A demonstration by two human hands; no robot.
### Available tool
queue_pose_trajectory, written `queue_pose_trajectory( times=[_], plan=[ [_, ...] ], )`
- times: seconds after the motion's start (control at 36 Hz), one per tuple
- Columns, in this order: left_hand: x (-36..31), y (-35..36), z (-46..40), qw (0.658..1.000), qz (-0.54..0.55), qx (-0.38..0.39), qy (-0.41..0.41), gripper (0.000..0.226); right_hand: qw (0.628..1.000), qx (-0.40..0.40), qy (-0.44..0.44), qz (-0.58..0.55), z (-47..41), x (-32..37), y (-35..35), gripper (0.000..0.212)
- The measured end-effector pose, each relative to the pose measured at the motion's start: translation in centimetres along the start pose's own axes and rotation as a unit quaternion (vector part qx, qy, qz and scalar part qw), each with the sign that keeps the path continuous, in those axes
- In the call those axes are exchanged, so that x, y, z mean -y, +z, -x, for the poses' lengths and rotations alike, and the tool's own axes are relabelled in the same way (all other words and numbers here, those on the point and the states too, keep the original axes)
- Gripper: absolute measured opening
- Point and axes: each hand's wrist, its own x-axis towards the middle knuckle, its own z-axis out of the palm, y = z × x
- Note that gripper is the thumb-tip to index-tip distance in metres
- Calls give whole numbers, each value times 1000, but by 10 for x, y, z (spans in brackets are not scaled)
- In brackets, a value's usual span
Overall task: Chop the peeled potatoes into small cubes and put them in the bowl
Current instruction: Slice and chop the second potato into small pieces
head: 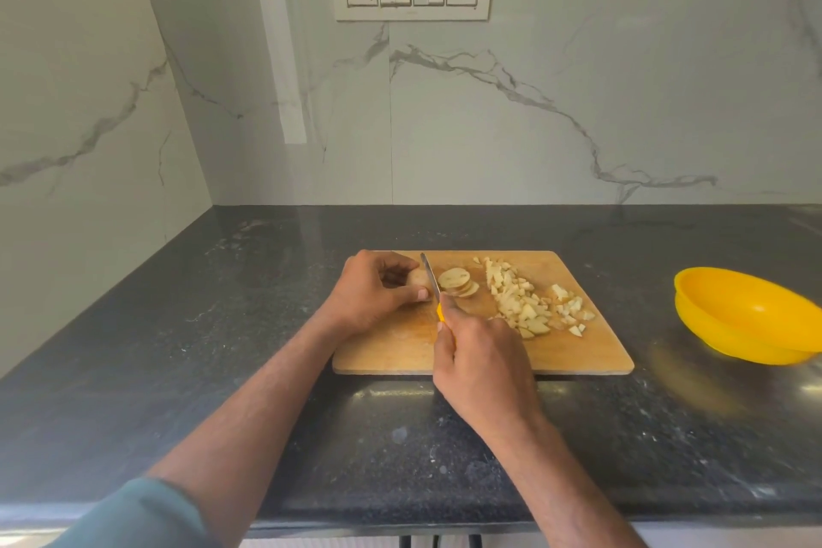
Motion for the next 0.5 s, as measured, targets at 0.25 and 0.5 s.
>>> queue_pose_trajectory(
  times=[0.25, 0.5],
  plan=[
    [-1, 3, 0, 1000, -9, -8, 3, 41, 999, 31, 9, 6, -2, 4, -4, 45],
    [0, 2, -1, 1000, -7, -6, -6, 36, 999, 28, 12, 30, -10, 8, -1, 42]
  ],
)
